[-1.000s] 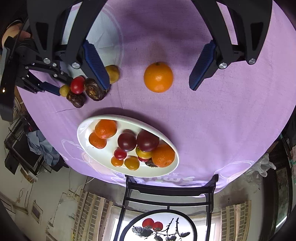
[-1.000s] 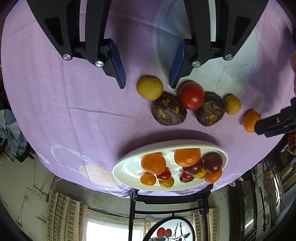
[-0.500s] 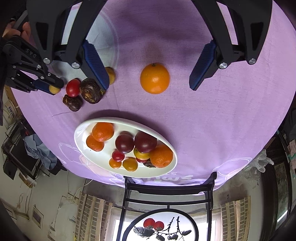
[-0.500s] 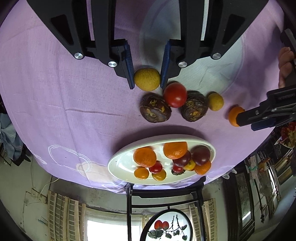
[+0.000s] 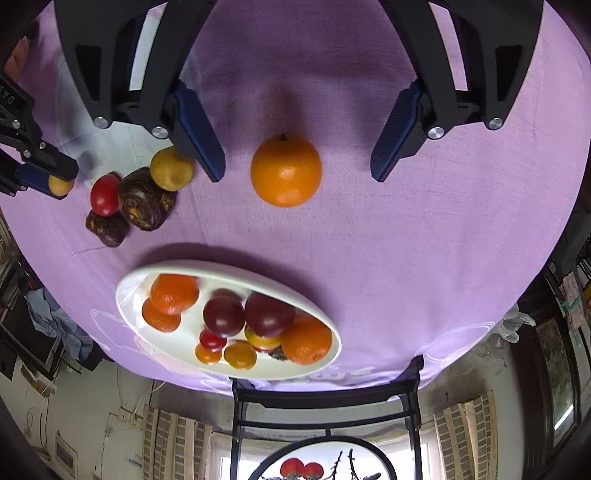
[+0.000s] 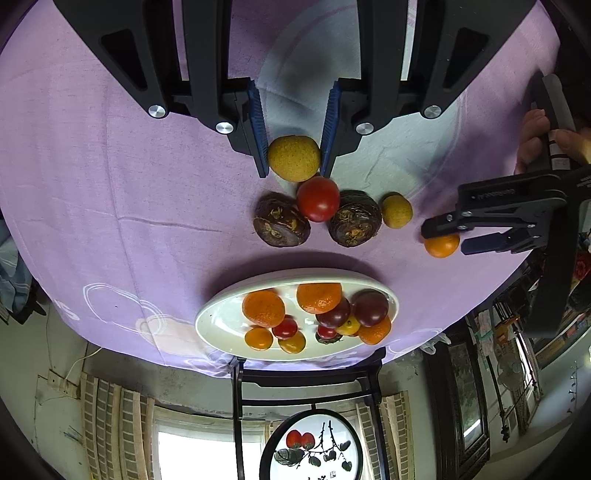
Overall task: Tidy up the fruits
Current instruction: 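Grasp an orange with the left tool while the right tool grasps a yellow citrus, then carry both fruits over the white plate and open both tools to release them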
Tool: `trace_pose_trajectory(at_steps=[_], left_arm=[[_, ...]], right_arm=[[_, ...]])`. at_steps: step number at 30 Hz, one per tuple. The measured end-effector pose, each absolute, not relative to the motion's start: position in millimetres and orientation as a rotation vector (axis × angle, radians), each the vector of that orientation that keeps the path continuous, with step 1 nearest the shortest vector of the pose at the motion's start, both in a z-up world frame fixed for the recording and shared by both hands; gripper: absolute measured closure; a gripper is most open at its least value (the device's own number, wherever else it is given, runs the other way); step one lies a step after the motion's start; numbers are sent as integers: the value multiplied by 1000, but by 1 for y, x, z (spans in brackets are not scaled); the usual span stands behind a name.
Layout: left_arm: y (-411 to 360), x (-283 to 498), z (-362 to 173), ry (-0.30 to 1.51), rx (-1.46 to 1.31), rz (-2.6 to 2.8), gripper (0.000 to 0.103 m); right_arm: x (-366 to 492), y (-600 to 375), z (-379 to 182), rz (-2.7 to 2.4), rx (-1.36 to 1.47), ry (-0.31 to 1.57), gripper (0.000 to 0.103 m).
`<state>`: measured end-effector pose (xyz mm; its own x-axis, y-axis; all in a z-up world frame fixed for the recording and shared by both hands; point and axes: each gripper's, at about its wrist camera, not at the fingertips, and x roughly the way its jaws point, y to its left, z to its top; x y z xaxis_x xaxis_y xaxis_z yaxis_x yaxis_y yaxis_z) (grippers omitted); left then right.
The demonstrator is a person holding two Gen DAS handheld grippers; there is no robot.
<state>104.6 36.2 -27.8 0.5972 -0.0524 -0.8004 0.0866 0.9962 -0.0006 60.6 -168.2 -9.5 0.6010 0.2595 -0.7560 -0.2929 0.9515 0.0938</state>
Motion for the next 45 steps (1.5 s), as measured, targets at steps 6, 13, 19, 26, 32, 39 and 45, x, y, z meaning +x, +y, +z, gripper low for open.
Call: trace_pose_trajectory(at_steps=[6,13,19,26,32,39,45], left_arm=[[31,105,-33,940,65,-107,66],[13,95,-29,915,124,-158,66],[11,89,-18,900,95,-151,66],[14,90,5,883,35,-156,66],[10,101,31,844,33,-167,66],[-4,126,55,793,26,-185,66],[-10,165,57,789,7,-171,66]], right_arm=[[60,-167,-9,321,-41,865,75],[58,-168,-4,315,-48,843,75],[56,-170,2,310,-38,813,75],[52,-167,27,309,-25,743,75],[64,-161,48,314,-62,698,75],[91,-154,64,318,-69,664,75],[126,-147,64,302,-67,654,75]])
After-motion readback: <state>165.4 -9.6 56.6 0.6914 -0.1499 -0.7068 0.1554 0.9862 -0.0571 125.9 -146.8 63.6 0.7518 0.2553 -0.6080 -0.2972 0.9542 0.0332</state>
